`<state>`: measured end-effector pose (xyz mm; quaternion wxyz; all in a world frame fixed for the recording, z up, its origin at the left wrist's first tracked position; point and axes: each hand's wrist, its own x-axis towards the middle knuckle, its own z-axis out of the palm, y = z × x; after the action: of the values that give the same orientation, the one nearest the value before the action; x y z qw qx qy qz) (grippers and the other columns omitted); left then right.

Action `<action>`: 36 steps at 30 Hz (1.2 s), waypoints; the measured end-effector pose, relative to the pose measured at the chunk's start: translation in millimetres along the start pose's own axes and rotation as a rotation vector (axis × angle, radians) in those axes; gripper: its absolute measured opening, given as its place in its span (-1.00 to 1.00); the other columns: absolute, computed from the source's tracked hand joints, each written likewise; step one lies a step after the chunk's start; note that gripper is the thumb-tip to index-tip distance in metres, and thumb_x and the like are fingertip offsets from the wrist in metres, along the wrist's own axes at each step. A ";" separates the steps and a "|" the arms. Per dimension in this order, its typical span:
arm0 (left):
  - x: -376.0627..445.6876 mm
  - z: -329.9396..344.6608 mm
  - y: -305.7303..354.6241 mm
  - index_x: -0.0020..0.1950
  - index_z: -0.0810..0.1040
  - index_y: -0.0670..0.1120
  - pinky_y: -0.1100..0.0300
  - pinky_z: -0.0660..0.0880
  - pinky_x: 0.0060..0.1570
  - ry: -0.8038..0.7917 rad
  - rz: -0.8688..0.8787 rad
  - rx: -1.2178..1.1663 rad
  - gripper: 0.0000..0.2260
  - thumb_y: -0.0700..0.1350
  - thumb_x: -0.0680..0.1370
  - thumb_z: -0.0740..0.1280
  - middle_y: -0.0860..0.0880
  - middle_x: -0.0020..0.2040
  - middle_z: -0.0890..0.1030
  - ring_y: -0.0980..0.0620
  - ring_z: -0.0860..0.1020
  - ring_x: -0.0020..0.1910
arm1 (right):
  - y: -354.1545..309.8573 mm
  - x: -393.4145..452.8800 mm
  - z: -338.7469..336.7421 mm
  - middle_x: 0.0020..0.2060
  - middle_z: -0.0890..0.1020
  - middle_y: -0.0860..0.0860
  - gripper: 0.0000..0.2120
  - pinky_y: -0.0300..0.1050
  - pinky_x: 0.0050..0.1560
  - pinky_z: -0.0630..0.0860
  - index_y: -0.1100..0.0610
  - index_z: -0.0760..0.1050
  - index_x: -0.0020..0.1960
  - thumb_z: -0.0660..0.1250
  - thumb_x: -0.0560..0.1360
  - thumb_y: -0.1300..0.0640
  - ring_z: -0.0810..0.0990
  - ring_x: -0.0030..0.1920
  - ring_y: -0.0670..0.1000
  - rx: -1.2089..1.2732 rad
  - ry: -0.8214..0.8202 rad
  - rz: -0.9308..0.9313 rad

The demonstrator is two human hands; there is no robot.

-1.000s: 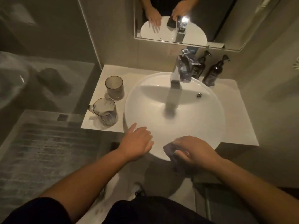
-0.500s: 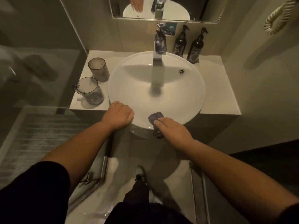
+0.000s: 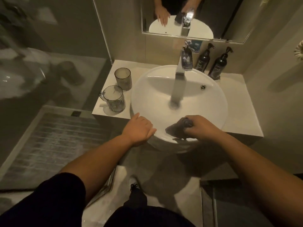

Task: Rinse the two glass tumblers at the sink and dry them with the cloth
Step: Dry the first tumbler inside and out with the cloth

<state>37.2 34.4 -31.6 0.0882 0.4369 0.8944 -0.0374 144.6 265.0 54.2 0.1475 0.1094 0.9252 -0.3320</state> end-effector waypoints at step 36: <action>3.4 23.4 -195.6 0.47 0.31 -0.10 -0.04 0.46 0.27 0.206 -0.448 -0.893 -0.25 -0.07 0.35 0.55 -0.14 0.37 0.50 -0.15 0.47 0.32 | -210.5 246.0 71.6 -0.28 0.54 0.03 -0.80 -0.13 -0.19 0.44 0.10 0.47 -0.08 0.38 0.43 -0.01 0.52 -0.26 0.07 -0.830 -0.850 -0.513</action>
<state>-116.1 -86.6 -57.2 0.1676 0.1557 0.8989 0.3737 -133.7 85.4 39.0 0.4469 -0.3223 0.8344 0.0142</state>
